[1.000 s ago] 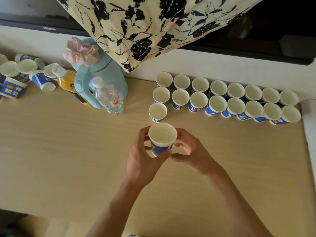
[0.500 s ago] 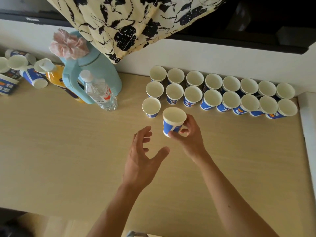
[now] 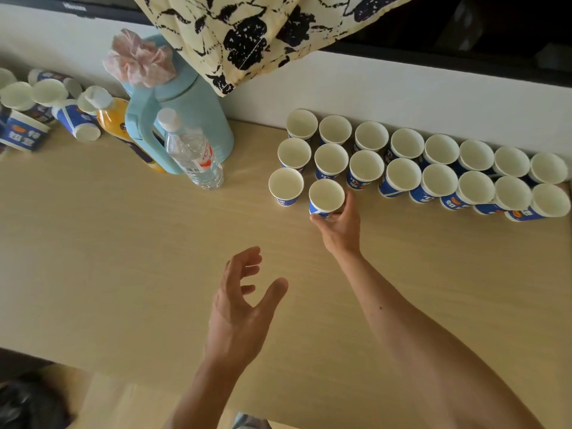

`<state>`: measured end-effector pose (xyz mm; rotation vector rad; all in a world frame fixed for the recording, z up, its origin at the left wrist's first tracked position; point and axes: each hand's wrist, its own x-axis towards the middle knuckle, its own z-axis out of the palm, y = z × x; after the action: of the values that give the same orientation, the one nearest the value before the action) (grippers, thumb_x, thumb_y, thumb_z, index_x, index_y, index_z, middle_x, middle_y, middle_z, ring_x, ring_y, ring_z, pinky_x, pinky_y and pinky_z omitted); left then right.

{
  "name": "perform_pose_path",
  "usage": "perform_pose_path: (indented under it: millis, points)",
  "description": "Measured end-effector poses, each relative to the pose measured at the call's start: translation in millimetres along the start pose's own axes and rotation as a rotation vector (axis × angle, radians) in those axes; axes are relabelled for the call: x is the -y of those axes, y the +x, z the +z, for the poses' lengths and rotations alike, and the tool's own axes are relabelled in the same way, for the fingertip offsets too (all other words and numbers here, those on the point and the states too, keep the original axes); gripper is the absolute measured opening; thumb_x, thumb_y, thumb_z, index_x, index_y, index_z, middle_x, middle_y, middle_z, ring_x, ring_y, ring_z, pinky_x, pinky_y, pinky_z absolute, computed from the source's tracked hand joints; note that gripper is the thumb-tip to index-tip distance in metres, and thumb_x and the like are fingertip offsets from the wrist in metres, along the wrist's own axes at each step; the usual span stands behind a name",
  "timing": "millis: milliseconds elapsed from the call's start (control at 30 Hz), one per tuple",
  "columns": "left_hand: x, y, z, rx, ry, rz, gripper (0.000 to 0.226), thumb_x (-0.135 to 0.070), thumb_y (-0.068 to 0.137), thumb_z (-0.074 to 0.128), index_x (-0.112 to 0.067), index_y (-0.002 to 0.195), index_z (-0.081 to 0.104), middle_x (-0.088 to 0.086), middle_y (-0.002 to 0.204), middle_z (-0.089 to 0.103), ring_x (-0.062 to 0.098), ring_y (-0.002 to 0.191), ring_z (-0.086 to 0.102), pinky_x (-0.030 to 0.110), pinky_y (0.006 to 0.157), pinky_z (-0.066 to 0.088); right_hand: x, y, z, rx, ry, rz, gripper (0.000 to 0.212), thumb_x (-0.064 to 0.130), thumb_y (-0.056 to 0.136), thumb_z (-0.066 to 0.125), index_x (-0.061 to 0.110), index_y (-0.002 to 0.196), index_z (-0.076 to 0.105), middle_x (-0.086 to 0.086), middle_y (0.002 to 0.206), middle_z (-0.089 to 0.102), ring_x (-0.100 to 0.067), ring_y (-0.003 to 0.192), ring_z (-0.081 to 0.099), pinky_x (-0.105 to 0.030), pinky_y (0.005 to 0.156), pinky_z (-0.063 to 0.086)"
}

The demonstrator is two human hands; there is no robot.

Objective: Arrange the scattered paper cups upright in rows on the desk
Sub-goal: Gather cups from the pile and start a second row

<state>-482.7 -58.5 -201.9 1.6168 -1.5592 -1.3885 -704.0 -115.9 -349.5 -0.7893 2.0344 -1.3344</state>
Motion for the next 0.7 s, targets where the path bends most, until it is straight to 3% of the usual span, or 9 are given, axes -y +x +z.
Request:
perform_pose_path:
  millis: [367,600,700]
  points:
    - [-13.2,1.3,12.7,0.001,-0.058,0.008,0.061,-0.06,0.07,0.065,-0.037,0.127,0.057,-0.022,0.12,0.065,0.0,0.116,0.06,0.025,0.088,0.051,-4.7,10.1,-1.0,-0.011,0.017,-0.019,0.067,0.003,0.071,0.086,0.017,0.127,0.052,-0.005,0.123,0.06,-0.018,0.104,0.063,-0.025,0.083,0.059]
    - [-13.0,-3.5,16.1,0.004,-0.051,-0.002,0.062,-0.06,0.071,0.064,-0.037,0.127,0.057,-0.022,0.12,0.065,0.0,0.116,0.06,0.027,0.089,0.053,-7.5,11.1,-1.2,0.017,0.022,-0.019,0.071,0.007,0.073,0.087,0.013,0.134,0.051,-0.004,0.128,0.057,-0.021,0.112,0.062,-0.029,0.09,0.059]
    - [-11.6,-7.2,17.3,0.006,-0.054,-0.009,0.061,-0.061,0.071,0.064,-0.037,0.127,0.058,-0.021,0.12,0.065,0.0,0.115,0.06,0.028,0.089,0.053,-8.7,8.4,-3.9,0.028,0.037,-0.012,0.074,0.006,0.072,0.087,0.014,0.136,0.049,0.001,0.128,0.057,-0.012,0.111,0.061,-0.031,0.095,0.056]
